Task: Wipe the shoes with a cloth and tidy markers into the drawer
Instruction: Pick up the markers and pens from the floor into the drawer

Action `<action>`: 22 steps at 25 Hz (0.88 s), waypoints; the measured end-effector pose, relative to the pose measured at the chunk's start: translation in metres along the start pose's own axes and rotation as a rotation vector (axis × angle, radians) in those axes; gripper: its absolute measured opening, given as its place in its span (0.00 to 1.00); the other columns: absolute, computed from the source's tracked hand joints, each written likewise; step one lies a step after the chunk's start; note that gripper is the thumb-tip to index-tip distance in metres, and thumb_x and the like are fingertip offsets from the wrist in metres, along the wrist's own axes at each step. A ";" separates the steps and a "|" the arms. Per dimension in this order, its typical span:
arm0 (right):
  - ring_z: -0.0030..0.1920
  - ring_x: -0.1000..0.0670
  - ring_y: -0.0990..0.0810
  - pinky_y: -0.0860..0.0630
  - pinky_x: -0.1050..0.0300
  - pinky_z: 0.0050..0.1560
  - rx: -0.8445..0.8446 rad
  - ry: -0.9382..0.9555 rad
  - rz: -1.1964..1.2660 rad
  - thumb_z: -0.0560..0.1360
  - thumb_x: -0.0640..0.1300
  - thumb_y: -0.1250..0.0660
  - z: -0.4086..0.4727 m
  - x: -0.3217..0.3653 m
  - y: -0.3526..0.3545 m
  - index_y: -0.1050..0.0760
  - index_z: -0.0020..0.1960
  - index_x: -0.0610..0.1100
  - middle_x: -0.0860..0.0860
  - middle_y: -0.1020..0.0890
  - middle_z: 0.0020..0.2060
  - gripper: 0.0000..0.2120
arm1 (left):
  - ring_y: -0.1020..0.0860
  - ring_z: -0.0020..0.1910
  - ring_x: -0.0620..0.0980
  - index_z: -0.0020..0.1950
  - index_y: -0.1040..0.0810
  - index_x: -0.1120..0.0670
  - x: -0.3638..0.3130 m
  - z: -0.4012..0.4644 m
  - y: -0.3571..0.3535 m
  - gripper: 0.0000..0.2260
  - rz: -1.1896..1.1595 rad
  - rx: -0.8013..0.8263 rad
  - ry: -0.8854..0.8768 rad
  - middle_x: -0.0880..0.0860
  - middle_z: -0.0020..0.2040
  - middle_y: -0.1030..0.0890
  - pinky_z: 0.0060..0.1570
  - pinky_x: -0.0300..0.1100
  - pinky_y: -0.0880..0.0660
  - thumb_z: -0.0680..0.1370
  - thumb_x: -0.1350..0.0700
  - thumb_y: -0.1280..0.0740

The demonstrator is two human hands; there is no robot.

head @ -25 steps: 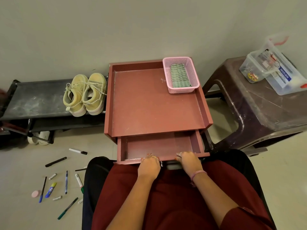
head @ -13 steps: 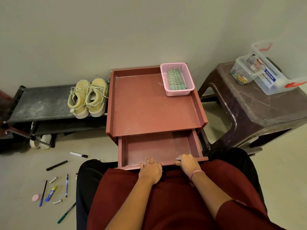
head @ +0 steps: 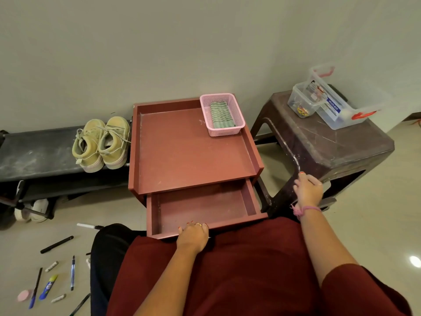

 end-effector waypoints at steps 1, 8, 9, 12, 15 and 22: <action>0.47 0.49 0.23 0.22 0.57 0.49 -0.104 0.039 -0.021 0.73 0.47 0.30 0.012 0.010 0.020 0.28 0.51 0.44 0.49 0.22 0.44 0.11 | 0.30 0.66 0.58 0.62 0.28 0.57 -0.002 0.000 0.002 0.16 0.035 -0.004 -0.002 0.58 0.65 0.25 0.68 0.60 0.39 0.82 0.59 0.52; 0.67 0.44 0.28 0.28 0.55 0.56 0.098 -0.070 -0.129 0.69 0.47 0.24 0.066 -0.002 0.022 0.58 0.78 0.50 0.46 0.38 0.73 0.51 | 0.25 0.60 0.59 0.60 0.29 0.56 -0.008 0.005 0.009 0.14 0.076 -0.049 0.033 0.57 0.60 0.22 0.67 0.61 0.37 0.81 0.62 0.51; 0.64 0.44 0.26 0.27 0.52 0.58 0.110 -0.063 -0.184 0.69 0.48 0.24 0.070 -0.001 0.019 0.56 0.78 0.49 0.45 0.34 0.71 0.51 | 0.25 0.60 0.59 0.62 0.30 0.56 -0.010 0.006 0.010 0.14 0.083 -0.060 0.033 0.57 0.60 0.22 0.67 0.61 0.37 0.81 0.62 0.51; 0.59 0.41 0.23 0.24 0.44 0.61 0.074 -0.043 -0.293 0.68 0.48 0.24 0.082 0.001 0.018 0.43 0.73 0.40 0.42 0.25 0.64 0.42 | 0.26 0.61 0.59 0.68 0.33 0.56 -0.014 0.009 0.012 0.16 0.140 -0.075 0.019 0.57 0.62 0.23 0.67 0.60 0.36 0.81 0.62 0.49; 0.53 0.42 0.21 0.23 0.42 0.59 0.052 -0.035 -0.305 0.68 0.48 0.24 0.085 0.003 0.017 0.34 0.61 0.41 0.39 0.22 0.60 0.29 | 0.26 0.62 0.59 0.72 0.37 0.57 -0.020 0.010 0.009 0.18 0.198 -0.091 -0.012 0.58 0.63 0.25 0.65 0.59 0.33 0.81 0.63 0.48; 0.61 0.41 0.22 0.25 0.45 0.62 0.082 -0.050 -0.414 0.69 0.52 0.24 0.075 0.018 -0.010 0.46 0.74 0.35 0.40 0.23 0.63 0.46 | 0.26 0.62 0.60 0.72 0.37 0.58 -0.022 0.012 0.010 0.19 0.232 -0.125 -0.031 0.59 0.63 0.24 0.65 0.57 0.33 0.81 0.63 0.49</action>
Point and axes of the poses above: each hand's wrist, its own z-axis towards the middle knuckle, its own y-axis out of the back of the hand, x = y × z, the point moved 10 cm from there along z, towards the middle knuckle
